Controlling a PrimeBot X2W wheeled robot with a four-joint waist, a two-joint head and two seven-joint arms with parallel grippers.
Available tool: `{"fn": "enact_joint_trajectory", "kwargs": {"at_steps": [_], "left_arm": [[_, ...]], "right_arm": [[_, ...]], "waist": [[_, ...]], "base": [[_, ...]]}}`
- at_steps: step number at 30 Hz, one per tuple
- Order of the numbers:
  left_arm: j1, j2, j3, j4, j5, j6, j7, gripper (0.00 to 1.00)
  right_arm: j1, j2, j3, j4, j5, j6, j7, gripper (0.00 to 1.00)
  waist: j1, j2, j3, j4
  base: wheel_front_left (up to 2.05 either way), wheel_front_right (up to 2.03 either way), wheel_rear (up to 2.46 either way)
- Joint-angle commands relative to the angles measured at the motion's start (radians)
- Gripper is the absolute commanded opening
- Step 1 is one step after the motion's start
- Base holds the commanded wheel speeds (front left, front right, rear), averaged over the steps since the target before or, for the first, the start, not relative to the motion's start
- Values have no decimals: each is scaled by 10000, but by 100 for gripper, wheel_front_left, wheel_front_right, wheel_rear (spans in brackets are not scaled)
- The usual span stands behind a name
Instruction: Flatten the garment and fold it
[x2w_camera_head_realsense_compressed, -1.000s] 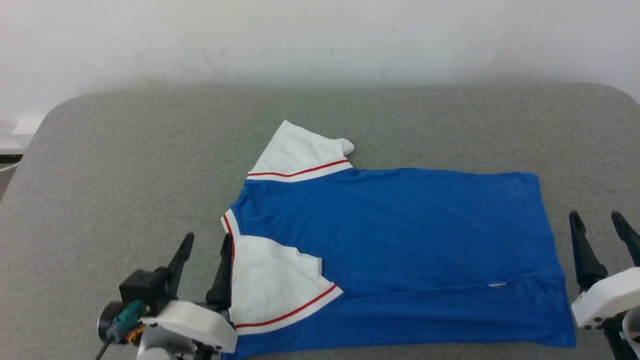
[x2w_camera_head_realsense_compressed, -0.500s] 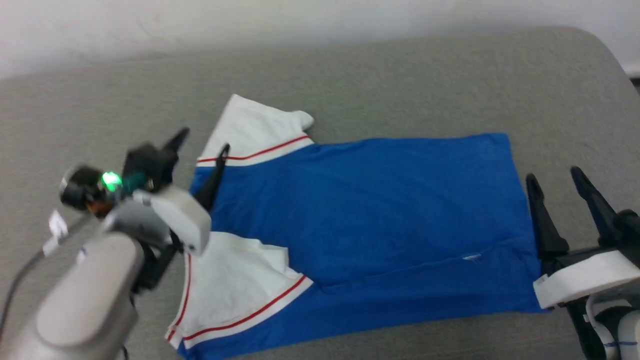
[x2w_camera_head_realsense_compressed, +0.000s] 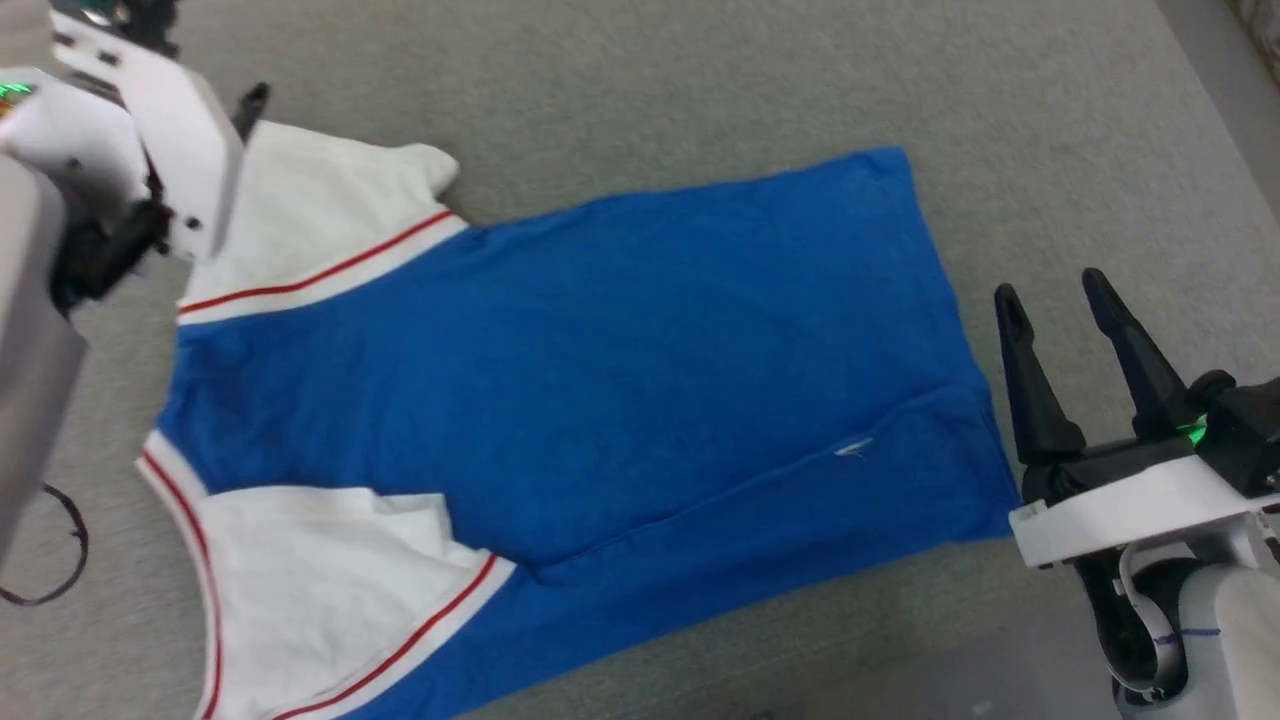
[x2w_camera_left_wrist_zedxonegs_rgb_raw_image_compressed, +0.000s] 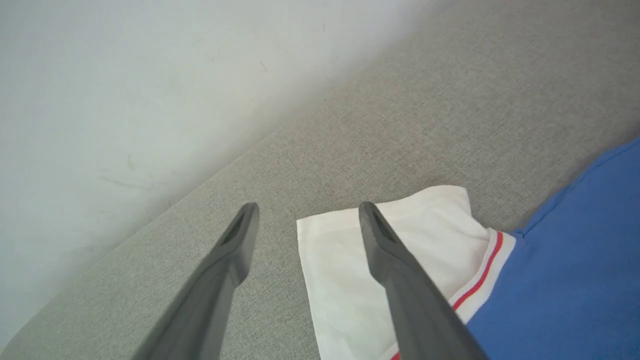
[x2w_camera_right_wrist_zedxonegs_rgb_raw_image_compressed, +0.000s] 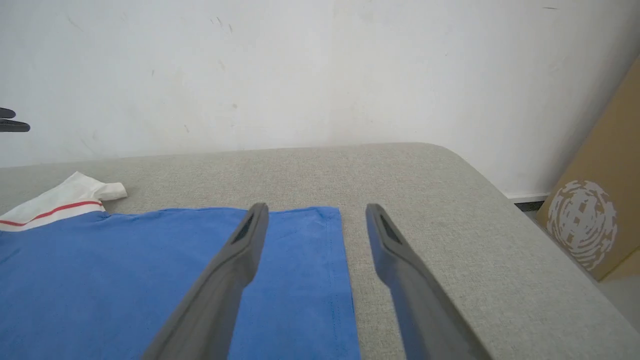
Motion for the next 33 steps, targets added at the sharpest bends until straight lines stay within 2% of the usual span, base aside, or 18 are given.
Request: {"fn": "enact_joint_trajectory", "kwargs": {"at_steps": [1,5,8,12,14,18,19,20,22,24,29,33], "left_arm": [[-165,84,-55,121,-75,-45,141,100],[-779,194,39,1033,-913,-60,1791,100],[-1112,538,-28,1363,-930,-59,2622,100],[-1290,799,0,1506,-877,54,2866,100],[-1239,763,55,1589,-972,185,2932,100],[-1112,746,-81,1557,-1078,167,3270,100],[-1064,731,-123,1556,-1140,152,3410,70],[-1015,710,-166,1533,-1216,133,3557,0],[-937,683,-245,1420,-1332,98,3731,0],[-901,649,-220,1262,-1340,109,3458,0],[-791,489,-76,1186,-1042,365,1868,0],[-557,210,-208,1192,-559,569,317,0]], "right_arm": [[-159,46,33,37,66,-19,-81,100],[-323,144,122,240,163,-19,-255,100],[-389,212,177,405,253,-19,-373,100],[-434,253,205,605,318,-19,-538,100],[-462,265,181,686,345,-19,-604,100],[-529,296,82,872,326,-19,-657,100],[-552,299,66,916,304,-19,-670,100],[-571,301,47,954,283,-19,-682,100],[-607,301,0,1015,239,-19,-688,100],[-648,274,-52,1060,198,-19,-672,100],[-696,18,-187,1024,103,-19,-501,100],[-618,-525,-256,830,112,-19,9,100]], "waist": [[-3,-1,972,-947],[-3,-1,1308,-1190],[-3,-1,1547,-1322],[-3,-1,1766,-1450],[-3,-1,1837,-1470],[-3,-1,1933,-1437],[-3,-1,1943,-1416],[-3,-1,1948,-1387],[-3,-1,1936,-1319],[-3,-1,1879,-1229],[-3,-1,1416,-903],[-3,-1,851,-449]], "base": [[0,0,0],[0,0,0],[0,0,0],[0,0,0],[0,0,0],[0,0,0],[0,0,0],[0,0,0],[0,0,0],[0,0,0],[0,0,0],[0,0,0]]}}
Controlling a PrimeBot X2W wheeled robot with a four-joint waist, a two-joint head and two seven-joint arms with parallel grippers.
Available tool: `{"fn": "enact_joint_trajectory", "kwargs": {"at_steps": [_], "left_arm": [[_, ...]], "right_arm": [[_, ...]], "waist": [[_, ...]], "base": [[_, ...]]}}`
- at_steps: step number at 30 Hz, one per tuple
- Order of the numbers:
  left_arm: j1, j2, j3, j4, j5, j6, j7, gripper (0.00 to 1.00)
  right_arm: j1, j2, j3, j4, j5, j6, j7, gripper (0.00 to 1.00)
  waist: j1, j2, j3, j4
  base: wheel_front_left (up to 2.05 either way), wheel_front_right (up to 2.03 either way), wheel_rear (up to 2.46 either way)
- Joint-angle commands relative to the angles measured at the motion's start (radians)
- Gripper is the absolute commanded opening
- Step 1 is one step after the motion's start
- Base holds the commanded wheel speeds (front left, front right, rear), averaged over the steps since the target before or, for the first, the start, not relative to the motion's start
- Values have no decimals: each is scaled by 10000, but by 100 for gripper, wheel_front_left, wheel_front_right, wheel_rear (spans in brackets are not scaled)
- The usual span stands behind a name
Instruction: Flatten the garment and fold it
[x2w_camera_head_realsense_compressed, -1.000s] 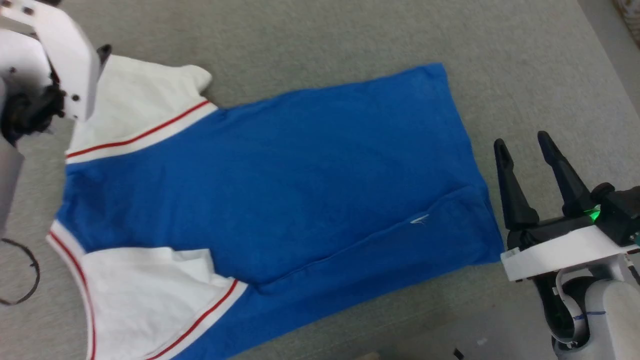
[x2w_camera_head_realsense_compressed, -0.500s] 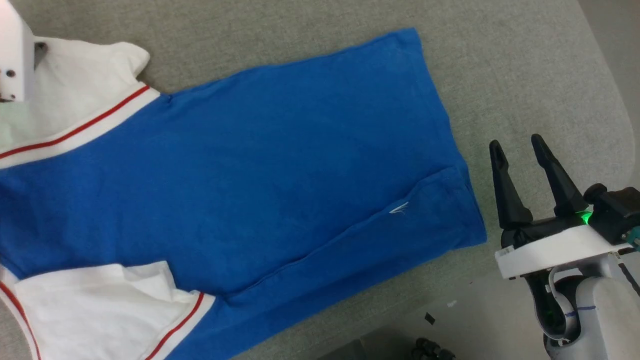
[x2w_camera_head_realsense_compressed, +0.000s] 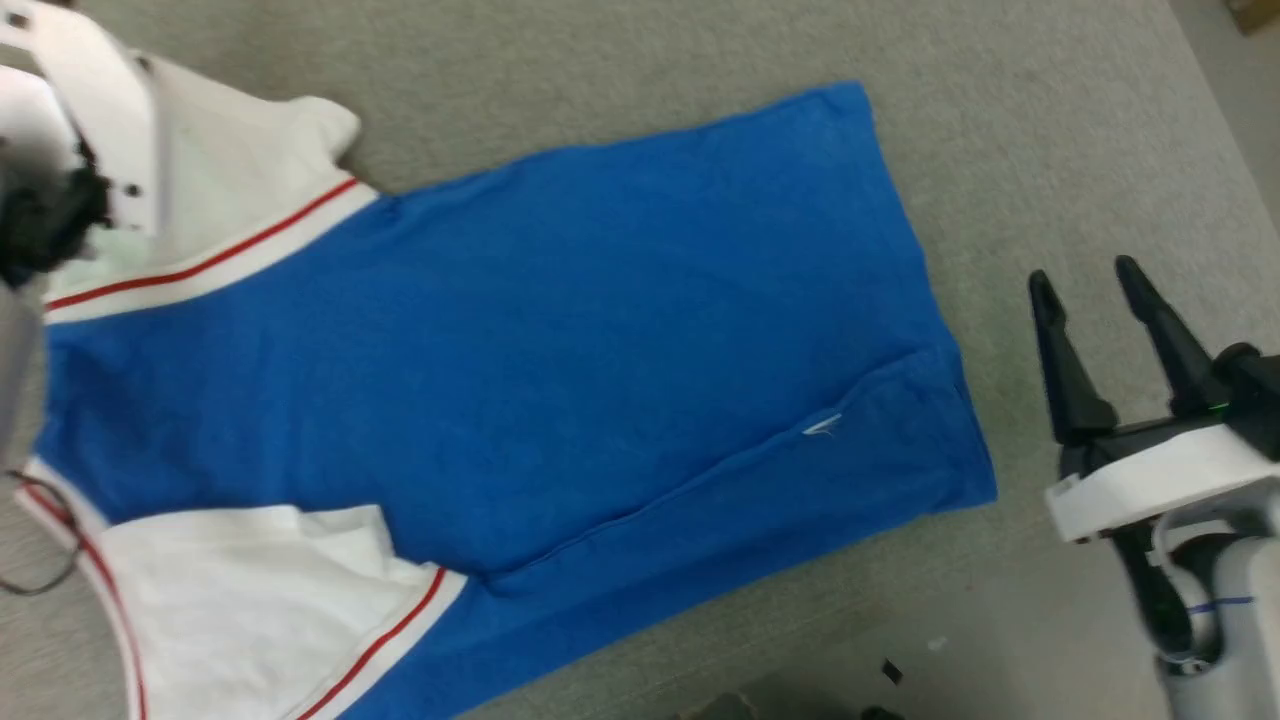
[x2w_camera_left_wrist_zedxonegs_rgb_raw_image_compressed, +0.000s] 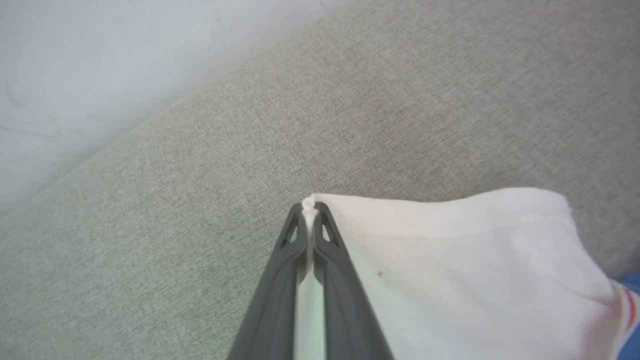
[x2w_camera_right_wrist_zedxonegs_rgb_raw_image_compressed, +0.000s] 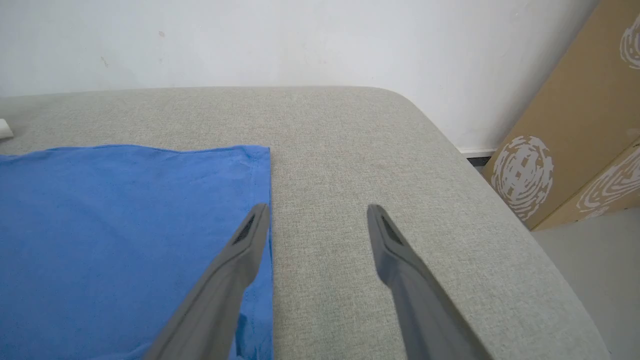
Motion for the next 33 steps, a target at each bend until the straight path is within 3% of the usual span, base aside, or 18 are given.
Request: {"fn": "enact_joint_trajectory", "kwargs": {"at_steps": [1,11,22,33], "left_arm": [[167,-139,-4,-6,47,131,-321,0],[1403,-1356,133,-1273,-94,668,-3262,0],[2898,-1765,-391,-3920,226,1570,-3638,0],[3689,-2146,-1064,-5722,674,2203,-3635,0]], "right_arm": [[-64,-166,-29,-84,6,-19,150,100],[-293,-2366,93,-323,721,-19,3272,100],[-2470,-4536,1610,902,1865,-19,6218,100],[-4811,-5738,3789,3326,1731,-19,6741,100]], "waist": [[0,0,-579,539],[0,0,-1685,2193],[0,0,-1080,3558],[0,0,-370,4511]], "base": [[0,0,0],[0,0,0],[0,0,0],[0,0,0]]}}
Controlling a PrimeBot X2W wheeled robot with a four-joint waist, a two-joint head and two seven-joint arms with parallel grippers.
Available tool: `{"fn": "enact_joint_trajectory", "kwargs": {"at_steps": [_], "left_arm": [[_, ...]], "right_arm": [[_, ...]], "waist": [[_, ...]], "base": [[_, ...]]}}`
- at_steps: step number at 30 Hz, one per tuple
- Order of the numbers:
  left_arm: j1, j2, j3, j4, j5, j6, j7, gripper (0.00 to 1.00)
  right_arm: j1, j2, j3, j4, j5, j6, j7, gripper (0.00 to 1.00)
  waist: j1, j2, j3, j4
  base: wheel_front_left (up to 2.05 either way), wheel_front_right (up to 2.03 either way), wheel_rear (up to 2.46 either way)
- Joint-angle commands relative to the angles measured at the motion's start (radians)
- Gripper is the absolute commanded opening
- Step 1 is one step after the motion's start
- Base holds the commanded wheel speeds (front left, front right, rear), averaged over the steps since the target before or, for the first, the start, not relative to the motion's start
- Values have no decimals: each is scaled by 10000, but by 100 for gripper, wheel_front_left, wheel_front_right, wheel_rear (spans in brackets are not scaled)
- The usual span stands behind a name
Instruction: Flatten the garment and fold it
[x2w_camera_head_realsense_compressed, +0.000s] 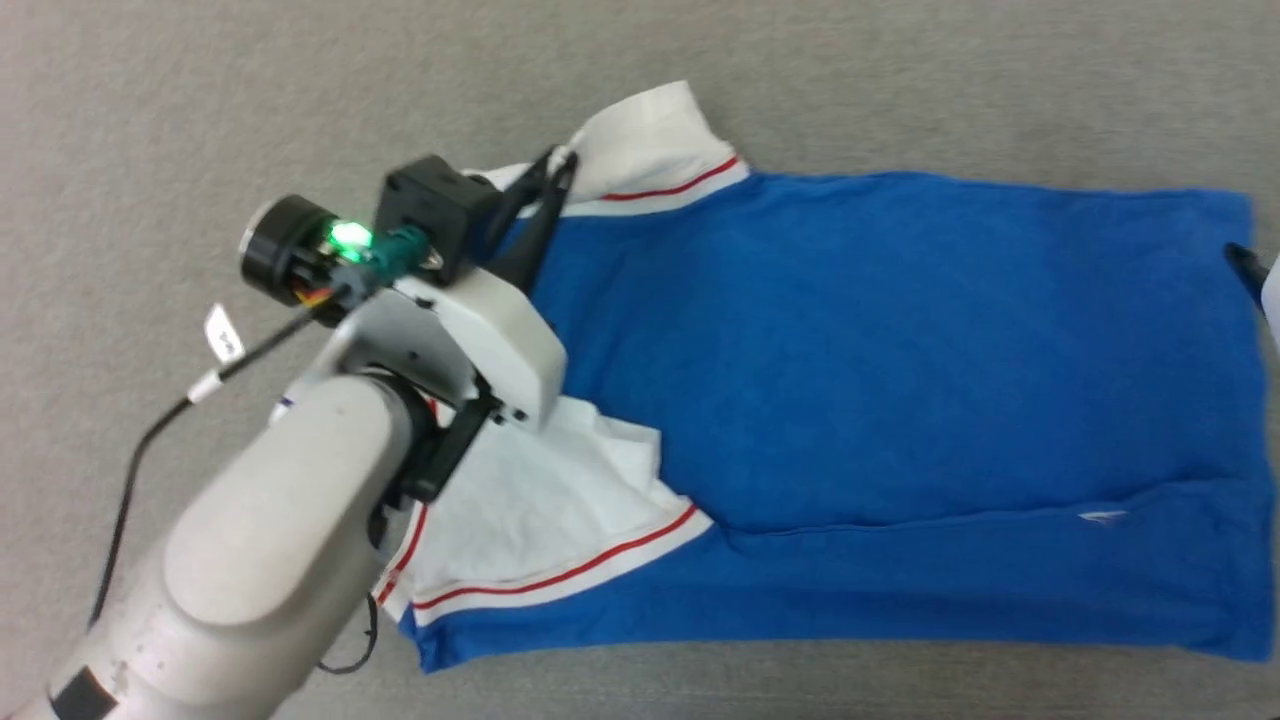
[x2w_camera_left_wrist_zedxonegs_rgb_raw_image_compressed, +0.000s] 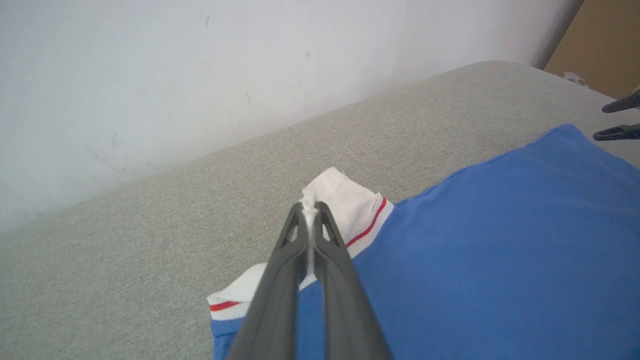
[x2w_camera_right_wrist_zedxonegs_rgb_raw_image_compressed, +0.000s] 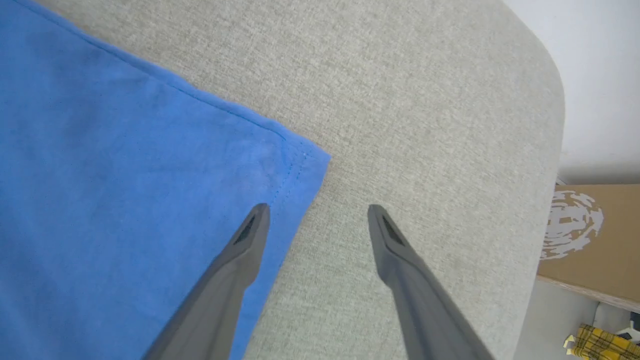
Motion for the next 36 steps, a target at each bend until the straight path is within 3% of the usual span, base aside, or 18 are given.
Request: {"fn": "enact_joint_trajectory", "kwargs": {"at_steps": [1,11,12,13,14,25,36], "left_arm": [[185,-103,-64,-111,55,102,-54,0],[359,-423,-240,43,19,209,-333,0],[392,-441,-251,73,9,221,-361,0],[430,-457,-259,106,-10,230,-390,0],[462,-461,-267,144,-21,231,-425,0],[1008,-234,138,500,-301,521,-1011,0],[2879,451,746,-252,-999,1214,-1257,0]], "right_arm": [[-245,-115,267,268,-199,-21,-50,100],[-784,-165,2071,1610,-4,-21,-542,100],[-803,-176,2259,1705,91,-21,-556,92],[-848,-191,2413,1793,166,-21,-609,25],[-920,-207,2503,1870,194,-21,-765,0],[-1046,370,1519,2977,355,-21,-3518,0],[1114,788,-86,2047,685,-21,-4960,0]], "waist": [[-1,-1,326,408],[-1,-1,404,726],[-1,-1,399,733],[-1,-1,389,734],[-1,-1,370,730],[-1,-1,-917,403],[-1,-1,-2411,85]], "base": [[0,0,0],[0,0,0],[0,0,0],[0,0,0],[0,0,0],[0,0,0],[0,0,0]]}}
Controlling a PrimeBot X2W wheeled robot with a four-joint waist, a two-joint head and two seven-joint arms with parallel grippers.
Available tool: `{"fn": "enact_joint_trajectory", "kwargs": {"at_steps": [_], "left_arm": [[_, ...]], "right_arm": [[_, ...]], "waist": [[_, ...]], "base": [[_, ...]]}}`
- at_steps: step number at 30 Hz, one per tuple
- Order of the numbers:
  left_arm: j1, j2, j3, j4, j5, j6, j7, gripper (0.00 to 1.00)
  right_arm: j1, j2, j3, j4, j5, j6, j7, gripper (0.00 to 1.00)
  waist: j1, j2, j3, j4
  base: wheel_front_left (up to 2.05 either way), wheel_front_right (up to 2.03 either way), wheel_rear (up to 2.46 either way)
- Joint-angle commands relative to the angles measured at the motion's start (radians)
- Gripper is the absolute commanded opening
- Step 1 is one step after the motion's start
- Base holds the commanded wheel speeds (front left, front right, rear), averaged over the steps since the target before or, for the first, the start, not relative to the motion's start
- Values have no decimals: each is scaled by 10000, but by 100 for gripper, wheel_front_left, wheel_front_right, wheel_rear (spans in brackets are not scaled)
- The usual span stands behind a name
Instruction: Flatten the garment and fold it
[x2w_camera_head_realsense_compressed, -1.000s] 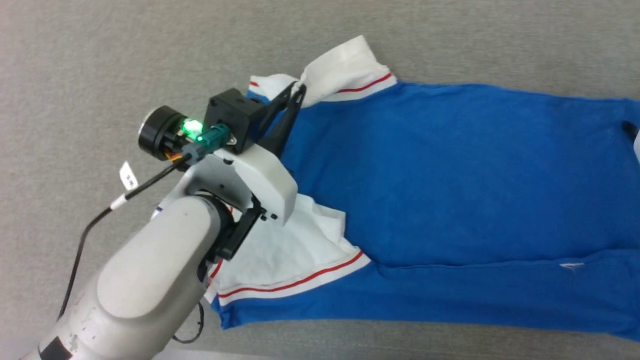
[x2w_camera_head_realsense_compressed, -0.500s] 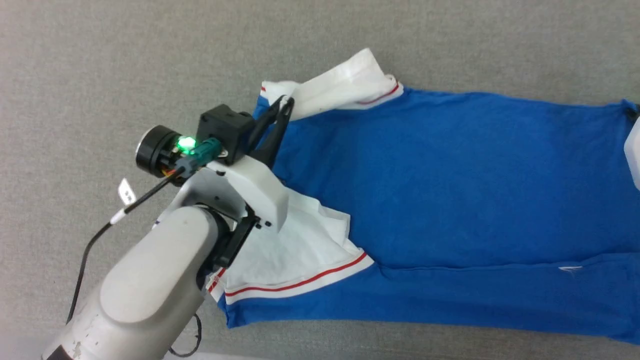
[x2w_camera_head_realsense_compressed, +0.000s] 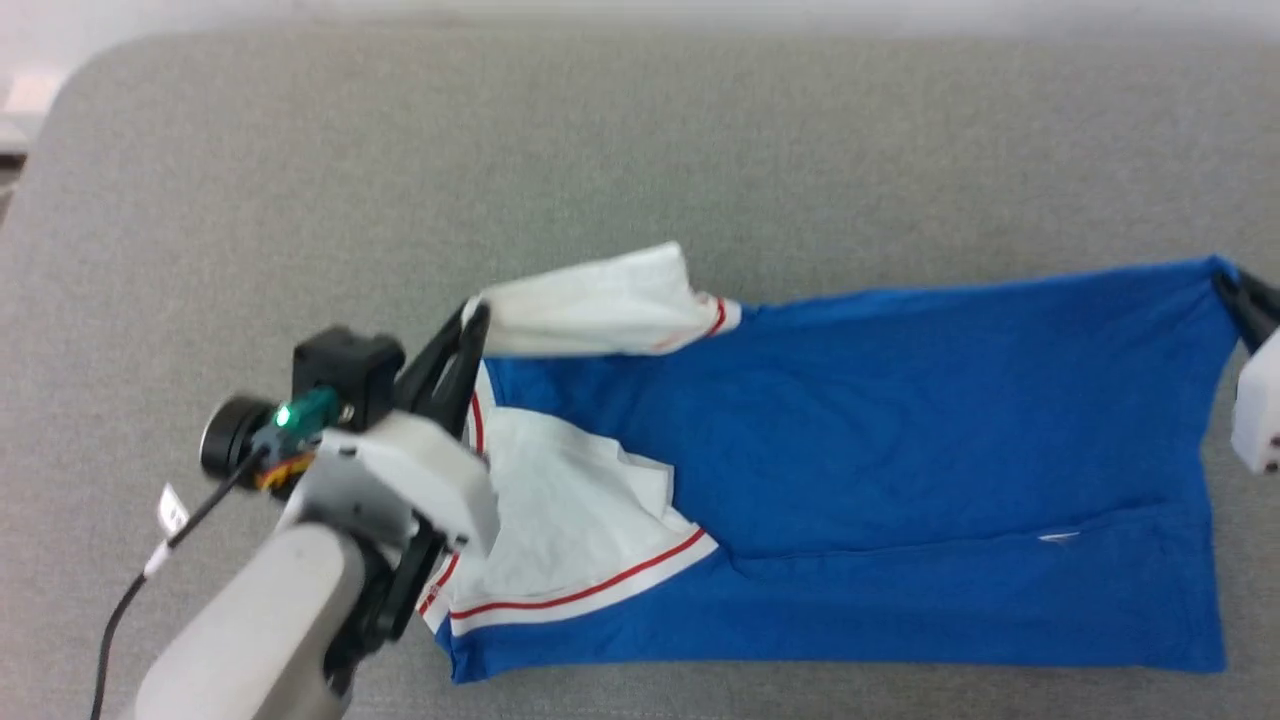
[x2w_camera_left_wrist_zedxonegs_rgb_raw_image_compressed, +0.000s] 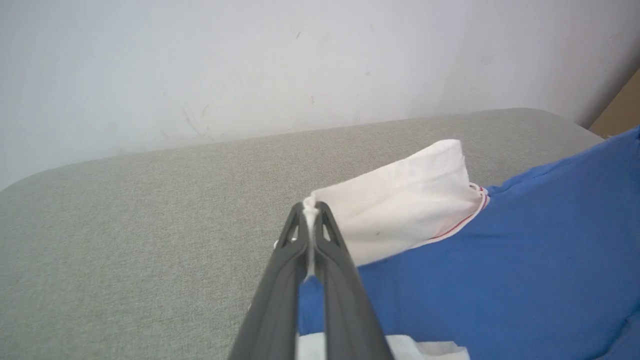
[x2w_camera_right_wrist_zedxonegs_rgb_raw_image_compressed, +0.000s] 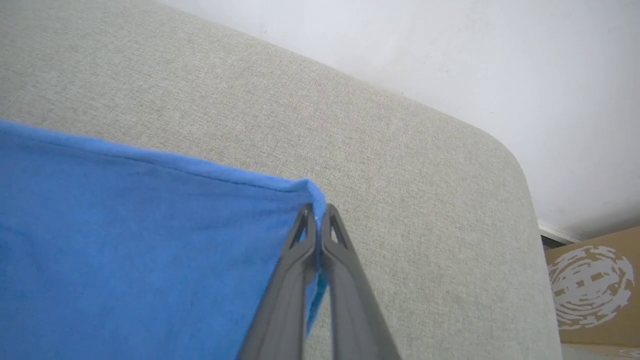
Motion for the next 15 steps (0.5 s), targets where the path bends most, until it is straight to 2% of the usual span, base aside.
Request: {"fn": "enact_joint_trajectory", "kwargs": {"at_steps": [1,10,15], "left_arm": [[243,86,67,-83,-86,110,-2,0],[2064,457,-184,-400,-691,370,440,0],[2555,543,-547,236,-882,150,741,0]], "right_arm": [[255,70,-118,-98,5,-21,-70,0],[2669,565,-1226,-1278,-75,-21,266,0],[3500,600,-1253,-1625,-218,-21,786,0]], "waist": [[1,-1,-512,-182],[1,-1,-754,-268],[1,-1,-636,-285]], "base": [[0,0,0],[0,0,0],[0,0,0]]}}
